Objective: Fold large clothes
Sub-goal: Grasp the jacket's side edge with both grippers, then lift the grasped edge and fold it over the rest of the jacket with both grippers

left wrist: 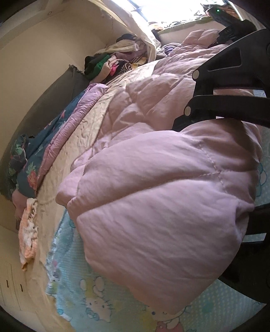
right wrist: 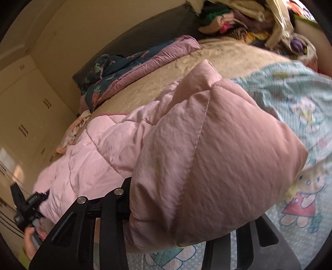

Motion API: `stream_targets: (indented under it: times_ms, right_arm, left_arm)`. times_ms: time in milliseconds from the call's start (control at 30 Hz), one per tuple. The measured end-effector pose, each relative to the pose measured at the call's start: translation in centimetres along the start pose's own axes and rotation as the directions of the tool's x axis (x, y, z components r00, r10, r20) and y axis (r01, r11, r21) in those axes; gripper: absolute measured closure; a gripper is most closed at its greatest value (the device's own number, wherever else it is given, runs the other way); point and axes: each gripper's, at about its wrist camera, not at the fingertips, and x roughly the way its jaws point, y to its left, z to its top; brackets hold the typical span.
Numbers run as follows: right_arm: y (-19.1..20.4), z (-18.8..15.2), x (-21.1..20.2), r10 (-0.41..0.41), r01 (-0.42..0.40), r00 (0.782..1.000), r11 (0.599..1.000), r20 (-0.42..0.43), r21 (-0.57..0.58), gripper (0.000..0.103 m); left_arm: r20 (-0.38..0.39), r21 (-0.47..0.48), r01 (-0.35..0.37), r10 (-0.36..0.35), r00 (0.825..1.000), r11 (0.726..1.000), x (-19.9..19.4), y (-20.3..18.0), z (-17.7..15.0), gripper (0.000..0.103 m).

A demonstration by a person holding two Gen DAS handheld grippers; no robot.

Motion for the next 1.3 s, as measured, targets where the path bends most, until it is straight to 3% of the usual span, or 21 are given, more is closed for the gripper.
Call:
stream_targets:
  times_ms: [233,433,900,1300]
  right_arm:
    - [3.8,0.8,-3.5,-0.004,0.013,0.998,0.988,0.056,-0.153,0.071]
    - [5.9,-0.7,-7.5,0.004,0.014,0.997,0.971,0.074,-0.240,0.071]
    - [5.8,-6.2,-14.5,0.006,0.009,0.998,0.968,0.061,-0.250,0.071]
    - [5.8,-9.4,-16.2,-0.014,0.029,0.998,0.968,0.059,-0.248,0.071]
  left_arm:
    - [0.026,0.062,0.007,-0.009,1.000,0.998,-3.0,-1.4,0.1,0.066]
    - [0.042,0.095,0.025,-0.030,0.999,0.995,-7.0,-1.8,-1.2,0.066]
    - [0.036,0.130,0.037,-0.042,0.998,0.991,-13.2,-0.7,-5.1,0.066]
    - [0.016,0.126,0.028,-0.030,0.999,0.992,-14.6,1.2,-7.8,0.066]
